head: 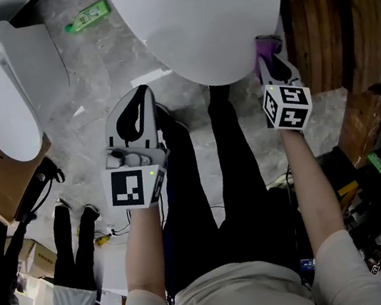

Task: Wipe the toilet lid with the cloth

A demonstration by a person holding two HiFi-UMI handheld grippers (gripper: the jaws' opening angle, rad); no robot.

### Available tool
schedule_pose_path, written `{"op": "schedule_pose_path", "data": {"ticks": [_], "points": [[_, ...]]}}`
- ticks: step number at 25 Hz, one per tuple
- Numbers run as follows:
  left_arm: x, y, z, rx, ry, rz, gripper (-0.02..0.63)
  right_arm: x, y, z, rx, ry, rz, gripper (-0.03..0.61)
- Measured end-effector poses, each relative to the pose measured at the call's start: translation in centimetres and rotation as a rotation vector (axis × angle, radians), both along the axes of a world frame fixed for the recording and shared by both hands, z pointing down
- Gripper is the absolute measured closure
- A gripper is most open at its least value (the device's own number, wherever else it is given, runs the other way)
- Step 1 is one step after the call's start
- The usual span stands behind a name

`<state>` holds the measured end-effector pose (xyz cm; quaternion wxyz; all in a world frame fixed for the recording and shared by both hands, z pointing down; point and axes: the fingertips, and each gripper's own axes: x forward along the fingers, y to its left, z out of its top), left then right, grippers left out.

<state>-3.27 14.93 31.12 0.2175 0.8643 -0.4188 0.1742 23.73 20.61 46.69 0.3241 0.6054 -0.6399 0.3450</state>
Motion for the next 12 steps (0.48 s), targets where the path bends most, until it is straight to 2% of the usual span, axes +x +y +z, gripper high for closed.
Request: {"op": "schedule_pose_path", "data": {"ticks": [3, 8, 12], "points": [[0.2, 0.1, -0.1, 0.001, 0.000, -0.014, 0.598, -0.6, 0.0, 0.6, 0.001, 0.001, 0.008, 0.483], [-0.5, -0.1, -0.6, 0.049, -0.013, -0.066, 0.598, -1.2, 0.0, 0.7, -0.001, -0.001, 0.014, 0.483], [-1.0, -0.1, -0.6, 0.041, -0.009, -0.068, 0.598, -1.9, 0.4, 0.8, -0.015, -0.001, 0.034, 0.483]]}}
